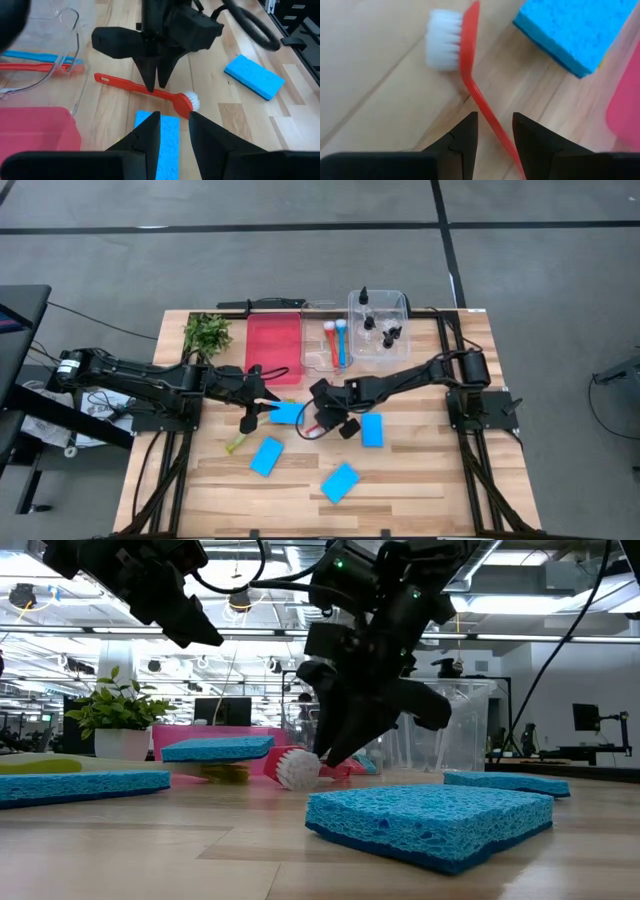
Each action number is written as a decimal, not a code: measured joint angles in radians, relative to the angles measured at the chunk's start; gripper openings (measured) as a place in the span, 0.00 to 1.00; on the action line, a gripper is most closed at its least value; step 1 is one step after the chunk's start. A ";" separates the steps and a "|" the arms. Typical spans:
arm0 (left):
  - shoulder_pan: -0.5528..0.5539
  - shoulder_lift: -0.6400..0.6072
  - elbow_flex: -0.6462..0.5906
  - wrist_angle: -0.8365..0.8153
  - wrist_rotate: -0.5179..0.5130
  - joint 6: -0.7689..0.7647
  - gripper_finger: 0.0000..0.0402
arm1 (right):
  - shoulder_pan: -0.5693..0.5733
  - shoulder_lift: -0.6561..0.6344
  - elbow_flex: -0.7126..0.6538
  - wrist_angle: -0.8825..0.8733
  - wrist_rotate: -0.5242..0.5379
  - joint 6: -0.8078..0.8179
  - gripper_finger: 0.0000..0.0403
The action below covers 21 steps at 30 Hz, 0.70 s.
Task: Pick & Place Kitchen Sink Supplies
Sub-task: Put the orange dish brush into the left transparent bin
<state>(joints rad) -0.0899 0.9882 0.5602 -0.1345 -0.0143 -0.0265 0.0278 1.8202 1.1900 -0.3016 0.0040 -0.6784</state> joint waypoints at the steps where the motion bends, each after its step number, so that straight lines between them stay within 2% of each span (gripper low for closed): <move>1: 0.000 0.000 0.000 0.000 0.000 0.000 0.26 | -0.003 0.001 0.000 -0.002 -0.001 0.003 0.29; 14: 0.000 0.000 0.000 0.001 0.000 0.000 0.26 | -0.024 0.079 0.003 -0.005 -0.005 0.012 0.28; 21: 0.000 0.000 0.000 0.001 0.000 0.000 0.26 | -0.024 0.066 0.001 -0.010 -0.005 0.059 0.22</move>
<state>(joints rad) -0.0898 0.9882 0.5602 -0.1337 -0.0143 -0.0265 0.0036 1.8865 1.1914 -0.3118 -0.0008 -0.6193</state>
